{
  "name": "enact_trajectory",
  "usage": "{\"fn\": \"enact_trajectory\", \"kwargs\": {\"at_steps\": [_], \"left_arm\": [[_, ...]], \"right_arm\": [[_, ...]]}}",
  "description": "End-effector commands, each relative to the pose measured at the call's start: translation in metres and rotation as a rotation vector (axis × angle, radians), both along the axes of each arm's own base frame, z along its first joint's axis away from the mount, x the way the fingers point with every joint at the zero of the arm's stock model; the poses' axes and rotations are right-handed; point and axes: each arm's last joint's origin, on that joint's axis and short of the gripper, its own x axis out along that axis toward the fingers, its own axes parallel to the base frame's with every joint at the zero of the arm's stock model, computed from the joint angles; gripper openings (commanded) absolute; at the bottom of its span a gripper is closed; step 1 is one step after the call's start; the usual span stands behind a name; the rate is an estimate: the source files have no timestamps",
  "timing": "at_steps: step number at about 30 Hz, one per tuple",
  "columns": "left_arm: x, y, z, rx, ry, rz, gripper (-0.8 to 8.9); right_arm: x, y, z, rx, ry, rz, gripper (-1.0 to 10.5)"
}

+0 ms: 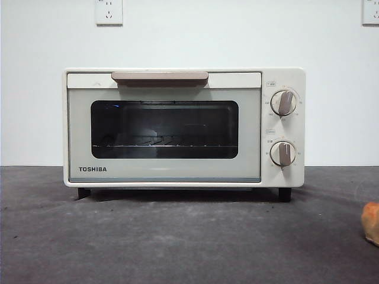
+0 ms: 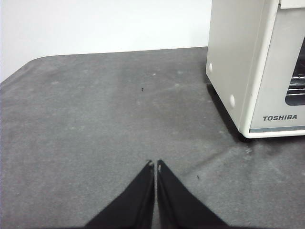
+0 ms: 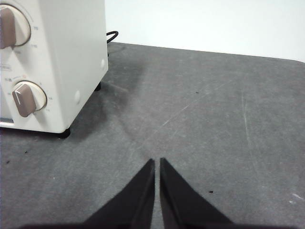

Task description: The left arm flap open the oven, the right arm pick bread and place it into oven, the left arm flap close the oven

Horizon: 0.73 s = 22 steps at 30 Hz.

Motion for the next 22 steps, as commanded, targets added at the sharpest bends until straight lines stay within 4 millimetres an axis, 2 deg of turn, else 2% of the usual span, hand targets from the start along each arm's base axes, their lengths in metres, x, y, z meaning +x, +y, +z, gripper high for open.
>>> {"fn": "enact_trajectory", "kwargs": {"at_steps": [1,6,13,18,22], "left_arm": [[0.001,0.000,-0.007,-0.055,0.025,0.011,0.13],[0.001,0.000,-0.007,-0.151,0.018,0.026,0.13],[0.000,-0.001,0.001,-0.339,-0.006,0.017,0.13],[-0.003,-0.003,0.025,-0.398,-0.053,-0.011,0.13],[-0.003,-0.003,0.045,-0.435,-0.072,-0.013,0.13]], "right_arm": [[0.000,0.000,-0.001,0.004,-0.006,0.002,0.2],[0.000,0.000,-0.001,0.016,-0.005,0.009,0.2],[0.000,0.003,0.001,0.195,0.013,0.064,0.1],[-0.003,0.003,0.016,0.295,-0.020,0.050,0.1],[-0.010,0.002,0.043,0.343,-0.072,0.046,0.1]]}}
